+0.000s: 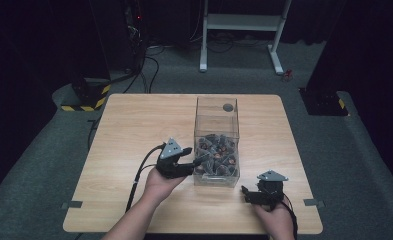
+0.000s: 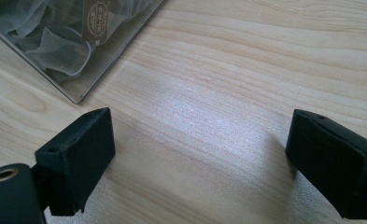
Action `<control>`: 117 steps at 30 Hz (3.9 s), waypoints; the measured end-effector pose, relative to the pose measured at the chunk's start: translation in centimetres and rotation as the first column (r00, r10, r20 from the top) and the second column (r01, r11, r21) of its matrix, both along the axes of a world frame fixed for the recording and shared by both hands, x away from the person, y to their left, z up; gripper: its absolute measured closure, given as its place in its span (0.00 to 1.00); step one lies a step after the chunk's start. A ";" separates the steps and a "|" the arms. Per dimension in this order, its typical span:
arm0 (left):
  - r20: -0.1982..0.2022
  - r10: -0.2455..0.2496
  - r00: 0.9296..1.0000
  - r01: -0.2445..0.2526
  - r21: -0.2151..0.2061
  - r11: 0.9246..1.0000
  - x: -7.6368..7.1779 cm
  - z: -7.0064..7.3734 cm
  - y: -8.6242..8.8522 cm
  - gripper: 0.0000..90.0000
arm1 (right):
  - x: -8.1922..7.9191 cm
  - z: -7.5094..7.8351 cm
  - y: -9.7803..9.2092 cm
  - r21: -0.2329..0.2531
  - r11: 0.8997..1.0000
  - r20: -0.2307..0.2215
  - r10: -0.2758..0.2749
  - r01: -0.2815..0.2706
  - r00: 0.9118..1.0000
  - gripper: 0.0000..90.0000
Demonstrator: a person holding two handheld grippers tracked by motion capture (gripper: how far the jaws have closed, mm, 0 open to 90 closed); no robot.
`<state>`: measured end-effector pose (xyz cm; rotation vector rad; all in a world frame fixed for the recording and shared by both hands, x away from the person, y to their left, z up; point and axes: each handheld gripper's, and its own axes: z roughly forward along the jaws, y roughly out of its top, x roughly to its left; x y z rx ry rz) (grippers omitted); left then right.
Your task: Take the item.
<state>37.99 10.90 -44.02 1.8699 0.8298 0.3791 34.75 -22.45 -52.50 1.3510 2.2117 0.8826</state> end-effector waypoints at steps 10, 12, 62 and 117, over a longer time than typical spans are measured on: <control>0.002 -0.003 1.000 0.003 -0.007 1.000 0.7 0.1 -0.7 0.55 | 0.0 0.0 0.0 0.001 1.000 -0.002 0.000 0.000 1.000 0.09; 0.003 -0.007 1.000 0.007 -0.003 1.000 0.9 0.1 -0.8 0.56 | 0.0 0.0 0.0 0.001 1.000 -0.002 0.000 0.000 1.000 0.09; -0.008 -0.028 1.000 0.028 -0.079 0.997 1.6 -0.4 -1.2 1.00 | 0.0 0.0 0.0 0.001 1.000 -0.001 0.006 -0.006 1.000 0.09; 0.068 0.066 0.996 -0.057 -0.125 0.991 1.0 2.5 3.4 1.00 | 0.0 0.0 0.0 0.002 1.000 -0.001 0.007 -0.007 1.000 0.09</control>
